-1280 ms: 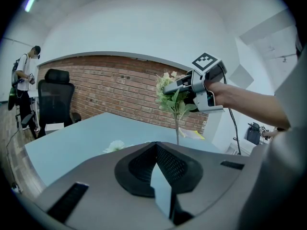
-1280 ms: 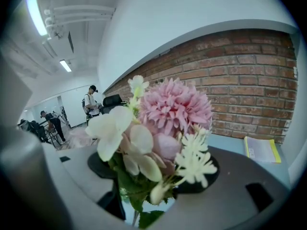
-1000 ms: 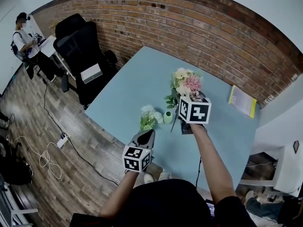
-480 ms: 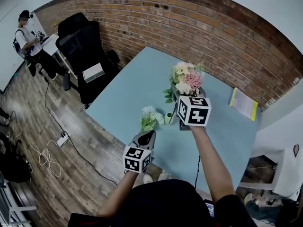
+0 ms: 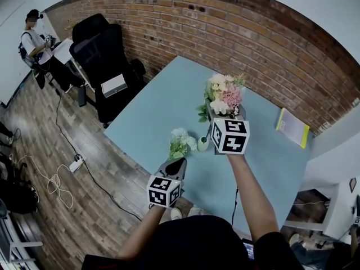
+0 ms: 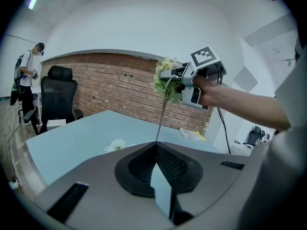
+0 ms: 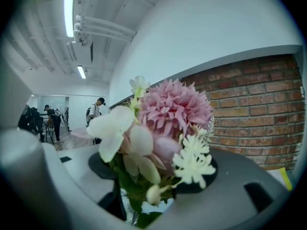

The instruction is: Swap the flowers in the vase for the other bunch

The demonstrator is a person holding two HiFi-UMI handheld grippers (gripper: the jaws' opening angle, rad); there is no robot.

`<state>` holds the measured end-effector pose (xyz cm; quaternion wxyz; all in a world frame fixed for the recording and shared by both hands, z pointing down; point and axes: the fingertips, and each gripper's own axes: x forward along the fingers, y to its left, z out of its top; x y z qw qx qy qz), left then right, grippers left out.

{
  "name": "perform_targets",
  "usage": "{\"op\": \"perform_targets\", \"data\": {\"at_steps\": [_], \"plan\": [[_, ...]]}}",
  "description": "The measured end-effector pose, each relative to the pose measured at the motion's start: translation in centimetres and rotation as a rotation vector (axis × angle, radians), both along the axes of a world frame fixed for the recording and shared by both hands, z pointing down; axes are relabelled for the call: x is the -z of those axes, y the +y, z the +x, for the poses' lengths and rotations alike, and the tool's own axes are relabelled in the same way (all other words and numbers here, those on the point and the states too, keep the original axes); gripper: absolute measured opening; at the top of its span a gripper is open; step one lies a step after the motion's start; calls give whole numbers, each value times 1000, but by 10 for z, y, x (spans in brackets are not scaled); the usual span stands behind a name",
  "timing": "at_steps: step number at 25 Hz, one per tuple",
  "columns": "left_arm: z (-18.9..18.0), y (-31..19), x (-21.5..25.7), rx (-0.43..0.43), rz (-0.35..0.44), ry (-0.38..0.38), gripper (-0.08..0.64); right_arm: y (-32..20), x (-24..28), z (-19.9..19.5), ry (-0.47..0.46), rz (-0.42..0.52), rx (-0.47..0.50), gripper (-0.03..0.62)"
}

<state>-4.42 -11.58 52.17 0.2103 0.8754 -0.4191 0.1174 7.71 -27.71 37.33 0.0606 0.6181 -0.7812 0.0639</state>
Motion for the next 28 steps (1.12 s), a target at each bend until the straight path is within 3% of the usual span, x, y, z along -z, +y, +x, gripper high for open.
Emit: {"op": "perform_targets", "data": {"at_steps": [12,28], "plan": [[-6,-8,-7,21,-23,-4,8,-13,-15,-6,80,33,4,296],[-18,-17,-16,59,-46,-16,8,-19,-59,-14,89,-7,22,296]]}}
